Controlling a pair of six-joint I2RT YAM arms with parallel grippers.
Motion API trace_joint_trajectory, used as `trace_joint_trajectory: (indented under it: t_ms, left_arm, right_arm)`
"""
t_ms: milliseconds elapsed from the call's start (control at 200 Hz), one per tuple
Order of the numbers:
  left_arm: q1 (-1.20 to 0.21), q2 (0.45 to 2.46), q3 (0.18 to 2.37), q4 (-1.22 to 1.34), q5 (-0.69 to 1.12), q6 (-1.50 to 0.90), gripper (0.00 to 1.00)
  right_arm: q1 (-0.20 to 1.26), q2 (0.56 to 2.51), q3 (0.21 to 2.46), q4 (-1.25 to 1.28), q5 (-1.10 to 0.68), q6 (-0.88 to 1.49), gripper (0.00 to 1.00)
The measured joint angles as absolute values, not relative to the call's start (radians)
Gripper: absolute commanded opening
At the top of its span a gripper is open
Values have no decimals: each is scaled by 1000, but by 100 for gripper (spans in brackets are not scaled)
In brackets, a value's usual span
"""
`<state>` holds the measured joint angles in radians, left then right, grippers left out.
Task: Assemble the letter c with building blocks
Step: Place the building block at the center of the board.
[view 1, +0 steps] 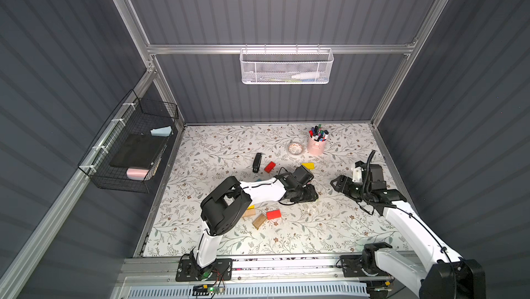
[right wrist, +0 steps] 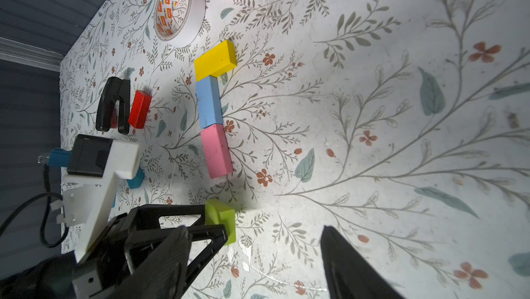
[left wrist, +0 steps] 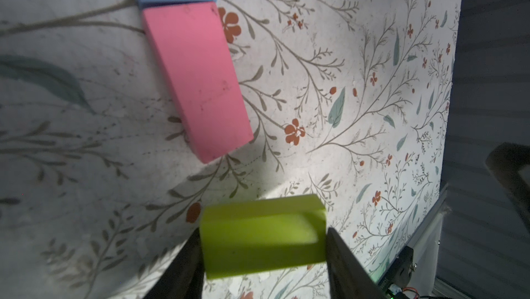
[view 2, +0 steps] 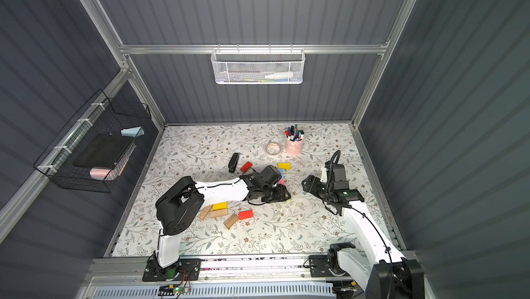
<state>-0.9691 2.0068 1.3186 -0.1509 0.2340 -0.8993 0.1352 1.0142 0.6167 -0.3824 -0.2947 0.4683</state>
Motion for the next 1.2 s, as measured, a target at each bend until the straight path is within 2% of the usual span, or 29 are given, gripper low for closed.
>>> trace_joint_trajectory:
  t_ms: [420, 550, 811, 1096, 1201]
  left_arm:
    - [-980, 2010, 1324, -151, 235, -902, 70]
    - [-980, 2011, 1324, -150, 237, -902, 71]
    - [-980, 1991, 1297, -124, 236, -901, 73]
    - [-979, 1819, 1147, -136, 229, -802, 75]
    - [-964, 1734, 1073, -132, 230, -754, 75]
  right_arm:
    - [135, 1014, 617, -382, -295, 468, 74]
    - [135, 1016, 616, -382, -295, 468, 74]
    - [141, 1036, 613, -387, -310, 467, 68]
    - [262, 1037, 612, -398, -284, 514, 61]
    - [334, 1041, 605, -391, -248, 557, 63]
